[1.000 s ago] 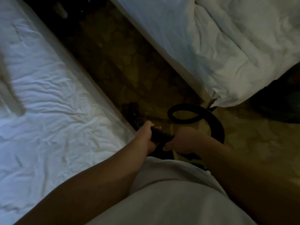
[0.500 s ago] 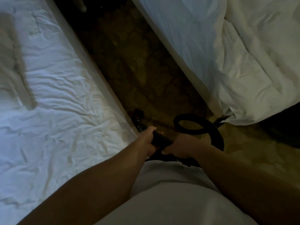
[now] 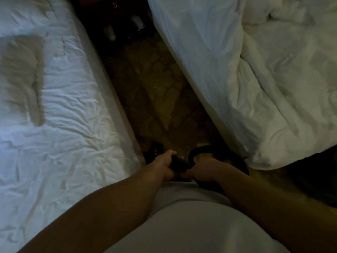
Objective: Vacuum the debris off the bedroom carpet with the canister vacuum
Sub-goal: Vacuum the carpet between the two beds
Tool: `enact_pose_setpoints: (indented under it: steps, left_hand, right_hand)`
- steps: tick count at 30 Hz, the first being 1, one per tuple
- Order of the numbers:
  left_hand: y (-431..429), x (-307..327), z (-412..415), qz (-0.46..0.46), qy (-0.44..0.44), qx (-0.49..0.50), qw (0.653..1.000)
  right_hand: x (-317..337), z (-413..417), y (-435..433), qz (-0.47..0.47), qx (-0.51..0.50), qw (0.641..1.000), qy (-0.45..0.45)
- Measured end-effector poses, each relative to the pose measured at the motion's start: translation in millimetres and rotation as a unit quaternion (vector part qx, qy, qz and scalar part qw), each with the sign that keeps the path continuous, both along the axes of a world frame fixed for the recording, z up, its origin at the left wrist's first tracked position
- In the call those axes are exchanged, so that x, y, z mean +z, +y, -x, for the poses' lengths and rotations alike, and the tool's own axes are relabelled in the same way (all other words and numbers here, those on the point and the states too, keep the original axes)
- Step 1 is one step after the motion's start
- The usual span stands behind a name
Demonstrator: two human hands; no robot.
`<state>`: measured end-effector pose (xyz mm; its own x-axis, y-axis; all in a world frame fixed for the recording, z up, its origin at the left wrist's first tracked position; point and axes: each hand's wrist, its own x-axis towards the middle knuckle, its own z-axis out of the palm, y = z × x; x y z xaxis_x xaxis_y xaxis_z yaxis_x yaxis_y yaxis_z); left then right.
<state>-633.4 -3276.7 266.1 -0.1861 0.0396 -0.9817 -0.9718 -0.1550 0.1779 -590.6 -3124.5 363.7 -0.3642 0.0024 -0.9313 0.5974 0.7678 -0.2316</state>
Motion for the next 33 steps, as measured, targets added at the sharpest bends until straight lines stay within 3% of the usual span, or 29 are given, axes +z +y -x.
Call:
enact_pose_setpoints:
  steps: [5,12,20,24,28,33]
  left_hand:
    - [73.5,0.6,-43.6,-0.020,0.014,0.060,0.998]
    - [188.3,15.2,-138.7,-0.026,0.062,0.219,0.973]
    - [207.9,32.1,-250.4,-0.027,0.051,0.379,0.924]
    - [193.0,24.6,-353.4,-0.013,0.039,0.510,0.859]
    - [182.8,19.7,-465.5,-0.010,0.035,0.647,0.761]
    - [155.5,17.1,-603.8,0.024,0.039,0.730,0.682]
  right_hand:
    - [-39.5,-30.2,75.0,0.003,0.074,0.997,0.025]
    - [-12.4,-76.7,188.2,-0.011,0.193,0.981,0.013]
    - [7.8,-133.5,188.3,-0.024,0.341,0.940,0.020]
    - [8.6,-203.1,153.6,-0.010,0.464,0.886,0.004]
    - [4.8,-285.7,109.1,-0.012,0.568,0.823,-0.010]
    - [-8.5,-409.6,54.9,0.017,0.638,0.770,-0.011]
